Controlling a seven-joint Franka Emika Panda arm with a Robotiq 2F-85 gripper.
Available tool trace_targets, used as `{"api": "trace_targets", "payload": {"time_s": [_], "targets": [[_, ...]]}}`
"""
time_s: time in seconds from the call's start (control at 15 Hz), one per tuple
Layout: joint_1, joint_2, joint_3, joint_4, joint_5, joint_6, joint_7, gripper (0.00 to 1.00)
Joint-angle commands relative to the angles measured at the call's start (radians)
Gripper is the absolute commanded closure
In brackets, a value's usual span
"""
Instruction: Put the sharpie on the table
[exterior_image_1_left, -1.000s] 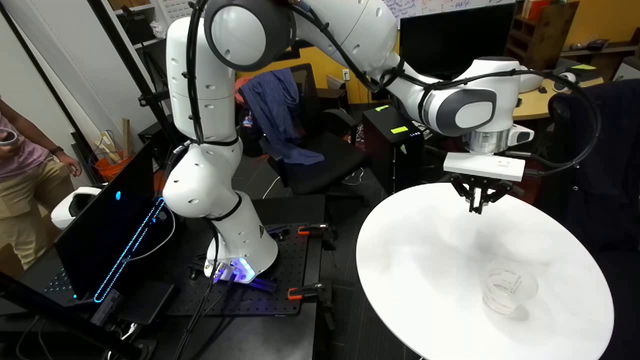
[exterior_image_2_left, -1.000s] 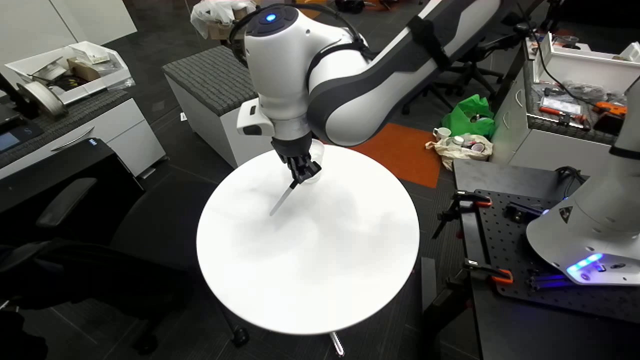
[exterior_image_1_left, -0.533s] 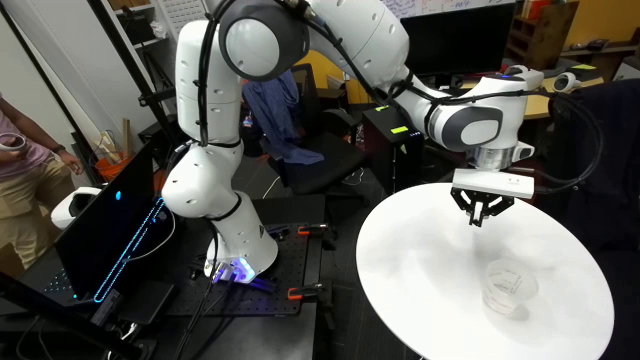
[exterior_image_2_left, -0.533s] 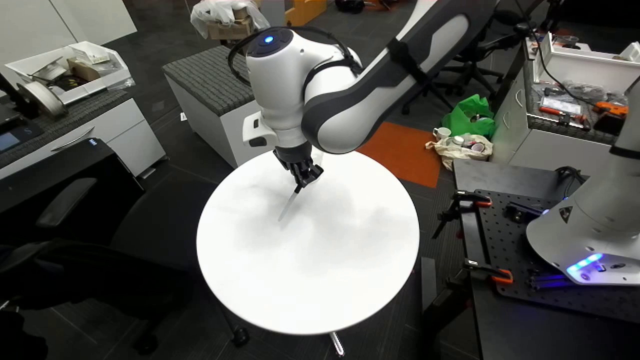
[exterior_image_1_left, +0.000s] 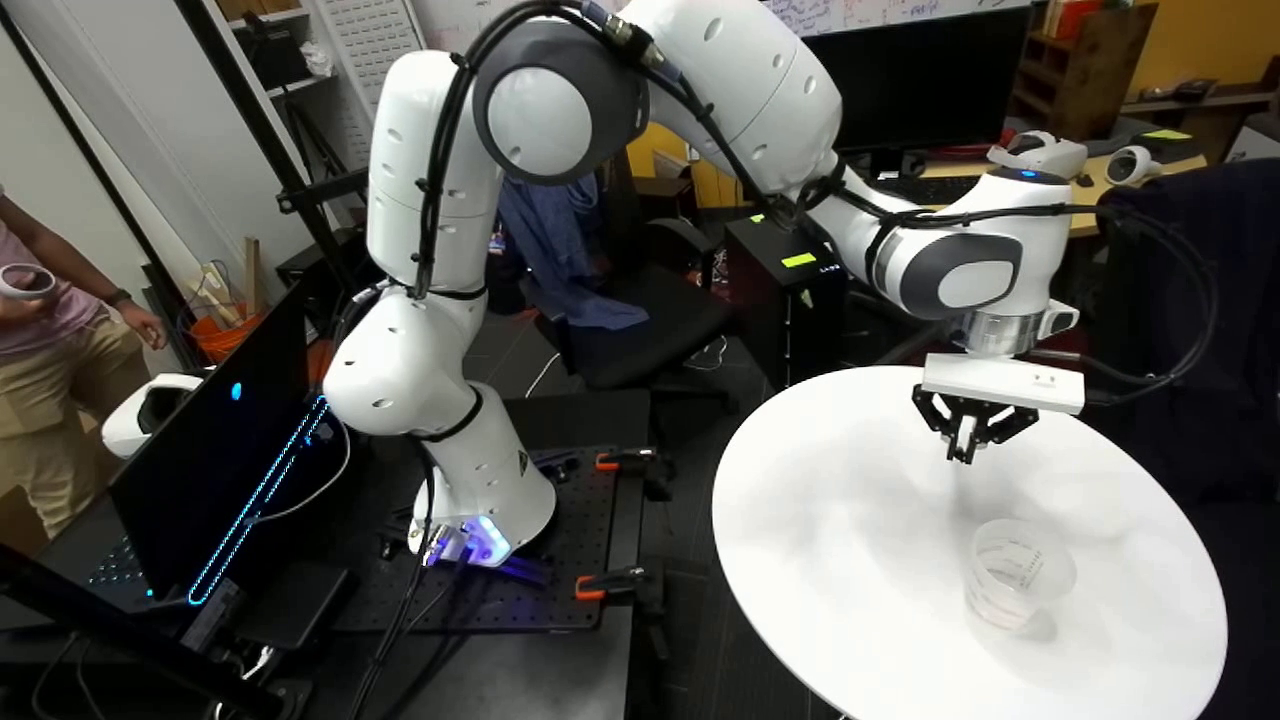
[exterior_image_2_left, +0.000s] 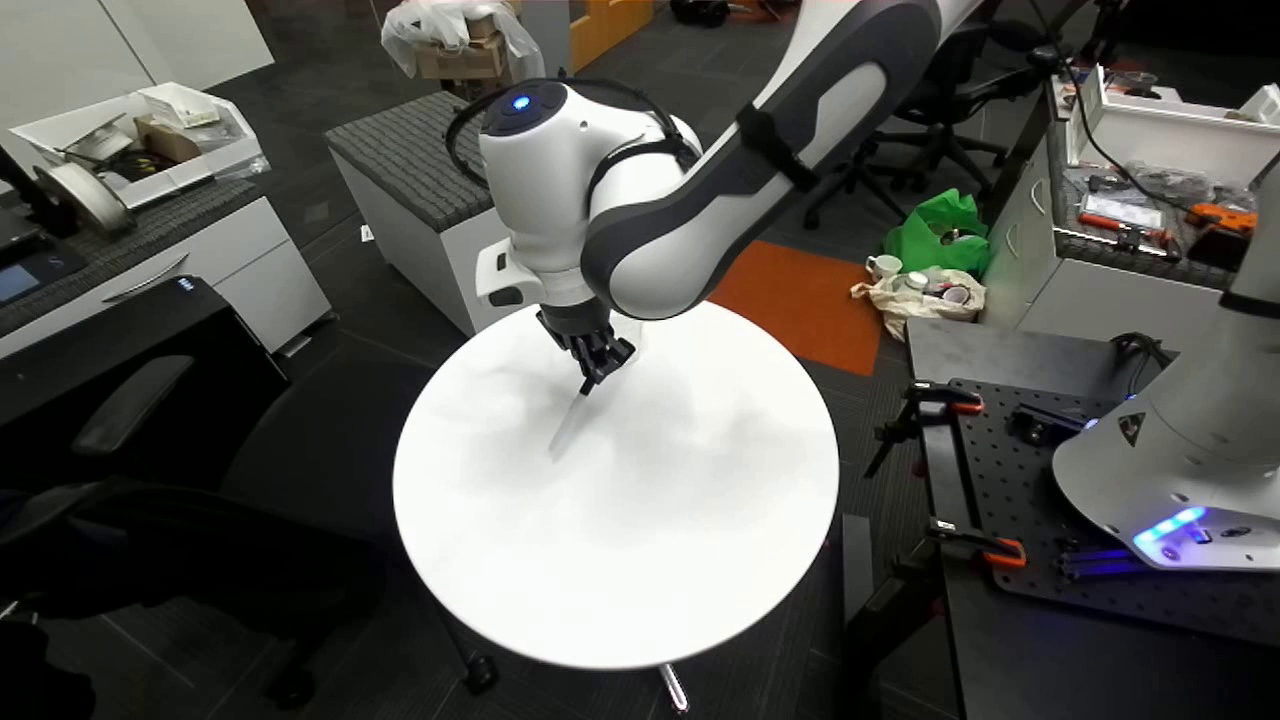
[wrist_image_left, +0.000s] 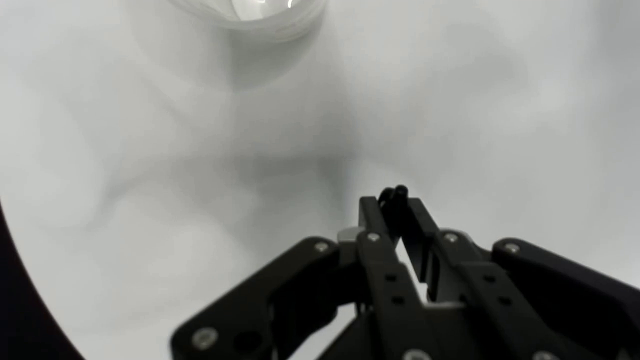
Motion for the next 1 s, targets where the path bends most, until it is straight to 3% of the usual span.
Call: {"api": "trace_targets", "payload": {"time_s": [0.0,0.47,0.93], "targets": [[0.003,0.015,-0.001,0.041,0.009,-0.032,-0.015,0.52],[0.009,0.021,-0.009,0.059,0.004,-0.054,0.002,0.01],[0.005,0.014,-0.007,0.036,0.003,-0.024,-0.002,0.00]]}}
